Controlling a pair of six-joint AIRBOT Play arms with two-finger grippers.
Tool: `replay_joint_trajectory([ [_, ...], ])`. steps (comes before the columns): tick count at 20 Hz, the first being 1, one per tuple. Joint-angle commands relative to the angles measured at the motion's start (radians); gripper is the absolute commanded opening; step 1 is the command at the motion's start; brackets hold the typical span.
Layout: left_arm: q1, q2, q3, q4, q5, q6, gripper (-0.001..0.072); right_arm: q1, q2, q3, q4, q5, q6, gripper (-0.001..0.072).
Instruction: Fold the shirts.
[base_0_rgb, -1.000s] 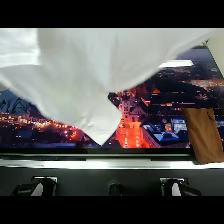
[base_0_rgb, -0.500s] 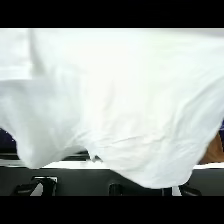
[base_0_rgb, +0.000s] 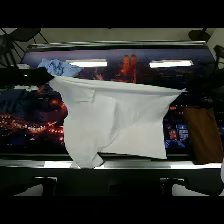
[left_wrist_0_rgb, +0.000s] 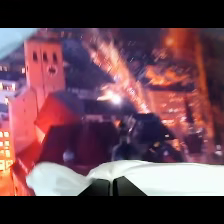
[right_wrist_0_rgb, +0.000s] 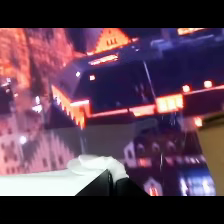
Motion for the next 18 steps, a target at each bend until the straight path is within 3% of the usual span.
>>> replay_joint_trajectory([
  [1, -0.028, -0.210, -0.020, -0.093, 0.187, 0.033, 0.0022, 0.057, -0.216, -0.003, 0.017, -0.235, 0.119, 0.0046],
  [5, -0.039, -0.298, -0.020, -0.224, 0.415, 0.033, 0.0023, 0.055, -0.263, -0.003, 0.060, -0.497, 0.207, 0.0046],
  [7, -0.053, -0.327, -0.021, -0.230, 0.430, 0.043, 0.0024, 0.055, -0.274, -0.003, 0.071, -0.511, 0.213, 0.0046],
  [9, -0.056, -0.325, -0.019, -0.229, 0.393, 0.082, 0.0023, 0.054, -0.265, -0.002, 0.066, -0.436, 0.184, 0.0048],
  [12, -0.008, -0.266, -0.002, -0.229, 0.184, 0.122, 0.0024, 0.053, -0.195, -0.002, -0.021, -0.221, 0.011, 0.0047],
  [15, 0.024, -0.250, -0.005, -0.169, -0.116, 0.122, 0.0024, 0.055, -0.182, -0.010, -0.045, -0.006, 0.025, 0.0047],
  [18, 0.026, -0.250, -0.047, -0.059, -0.261, 0.087, 0.0023, 0.055, -0.204, -0.071, -0.042, 0.100, 0.025, 0.0047],
])
